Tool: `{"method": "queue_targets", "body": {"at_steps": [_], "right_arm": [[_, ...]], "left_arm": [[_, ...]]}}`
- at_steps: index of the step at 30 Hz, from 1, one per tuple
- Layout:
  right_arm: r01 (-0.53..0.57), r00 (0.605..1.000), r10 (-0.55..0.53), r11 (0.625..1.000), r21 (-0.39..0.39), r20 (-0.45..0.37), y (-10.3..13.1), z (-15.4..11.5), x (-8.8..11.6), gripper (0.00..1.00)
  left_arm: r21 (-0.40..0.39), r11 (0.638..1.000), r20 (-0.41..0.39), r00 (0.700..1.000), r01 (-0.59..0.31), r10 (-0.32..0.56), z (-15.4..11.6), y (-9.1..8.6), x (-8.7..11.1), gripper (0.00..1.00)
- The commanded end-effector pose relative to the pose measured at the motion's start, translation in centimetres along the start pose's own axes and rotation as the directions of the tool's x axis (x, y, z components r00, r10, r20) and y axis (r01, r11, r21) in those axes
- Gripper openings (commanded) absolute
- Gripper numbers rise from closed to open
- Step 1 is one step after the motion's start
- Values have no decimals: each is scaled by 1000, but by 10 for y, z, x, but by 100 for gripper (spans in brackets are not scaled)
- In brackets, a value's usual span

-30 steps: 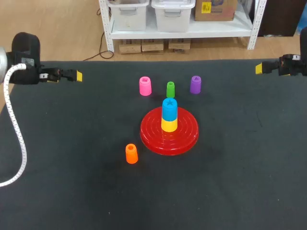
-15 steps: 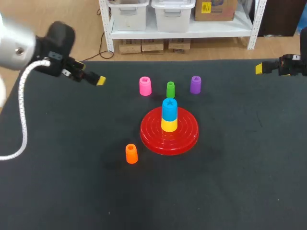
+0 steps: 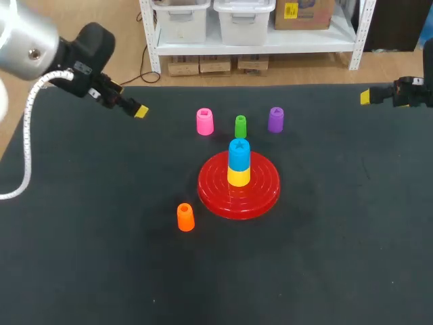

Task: Pick up and stack the cylinders on the red base in this order: pink,purple,orange,green

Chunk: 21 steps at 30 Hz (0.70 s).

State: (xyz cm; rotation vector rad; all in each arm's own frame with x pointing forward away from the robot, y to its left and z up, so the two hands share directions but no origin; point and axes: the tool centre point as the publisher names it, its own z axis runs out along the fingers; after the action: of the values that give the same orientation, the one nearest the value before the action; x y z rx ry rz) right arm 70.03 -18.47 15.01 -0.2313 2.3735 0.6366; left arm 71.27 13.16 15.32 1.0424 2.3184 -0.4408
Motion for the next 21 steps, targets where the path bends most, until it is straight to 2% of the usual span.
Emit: {"method": "queue_targets", "body": {"at_steps": [1, 6, 10, 21], "right_arm": [[0, 1000, 0, 1000, -1, 0, 0, 0, 0, 100], [0, 1000, 0, 1000, -1, 0, 0, 0, 0, 100], [0, 1000, 0, 1000, -1, 0, 0, 0, 0, 100], [0, 1000, 0, 1000, -1, 0, 0, 0, 0, 100]], "left_arm": [[-17, 1000, 9, 1000, 6, -6, -18, 6, 14, 100], [-39, 999, 6, 1000, 5, -5, -36, 14, 26, 100], [-48, 999, -3, 1000, 5, -5, -39, 19, 32, 100], [-51, 999, -2, 1000, -17, 17, -36, 14, 26, 100]]}}
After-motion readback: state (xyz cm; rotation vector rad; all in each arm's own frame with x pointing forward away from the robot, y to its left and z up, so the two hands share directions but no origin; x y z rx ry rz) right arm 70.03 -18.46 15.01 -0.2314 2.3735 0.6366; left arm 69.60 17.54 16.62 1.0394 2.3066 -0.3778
